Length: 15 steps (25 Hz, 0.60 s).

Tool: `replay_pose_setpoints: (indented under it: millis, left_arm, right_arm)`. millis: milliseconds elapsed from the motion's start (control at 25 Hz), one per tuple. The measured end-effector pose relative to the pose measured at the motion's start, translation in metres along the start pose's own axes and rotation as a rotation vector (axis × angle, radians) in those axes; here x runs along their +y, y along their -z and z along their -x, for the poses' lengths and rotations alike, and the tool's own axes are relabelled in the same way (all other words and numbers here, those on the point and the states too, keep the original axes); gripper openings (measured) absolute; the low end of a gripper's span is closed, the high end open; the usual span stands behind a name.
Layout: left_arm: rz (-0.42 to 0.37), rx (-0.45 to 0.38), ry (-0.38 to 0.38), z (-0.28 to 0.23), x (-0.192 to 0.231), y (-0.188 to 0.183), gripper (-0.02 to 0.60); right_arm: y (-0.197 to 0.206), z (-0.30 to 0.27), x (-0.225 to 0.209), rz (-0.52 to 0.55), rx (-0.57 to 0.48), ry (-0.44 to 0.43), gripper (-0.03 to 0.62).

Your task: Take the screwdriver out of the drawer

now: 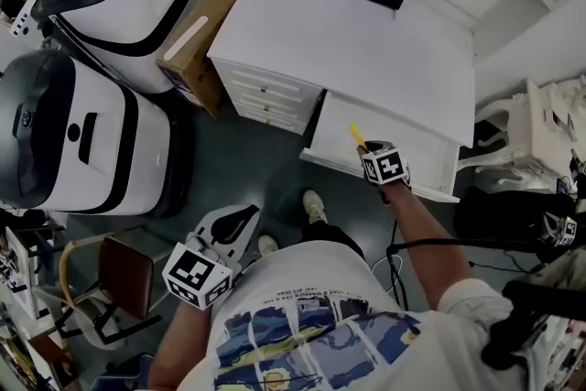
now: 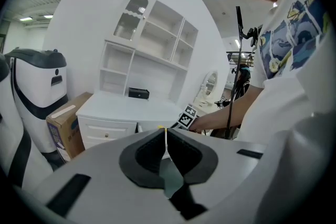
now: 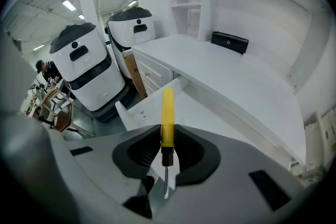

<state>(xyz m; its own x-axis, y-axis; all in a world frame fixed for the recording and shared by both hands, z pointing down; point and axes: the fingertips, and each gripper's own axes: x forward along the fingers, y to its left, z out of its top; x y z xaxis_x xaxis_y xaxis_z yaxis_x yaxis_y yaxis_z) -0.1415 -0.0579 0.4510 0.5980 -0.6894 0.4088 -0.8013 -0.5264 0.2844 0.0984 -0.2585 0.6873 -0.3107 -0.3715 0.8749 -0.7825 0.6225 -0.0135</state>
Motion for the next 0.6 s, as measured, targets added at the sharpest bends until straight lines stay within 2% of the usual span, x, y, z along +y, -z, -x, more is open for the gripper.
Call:
replay_pose_setpoints:
  millis: [200, 600]
  left_arm:
    - [-0.012, -0.012, 0.008, 0.02, -0.003, 0.008, 0.015]
    - [-0.028, -0.013, 0.03, 0.051, -0.012, 0.026, 0.015]
  right_arm:
    - [-0.001, 0.028, 0.026, -0.008, -0.038, -0.004, 0.097]
    - [0.006, 0.083, 0.097, -0.025, -0.122, -0.068, 0.097]
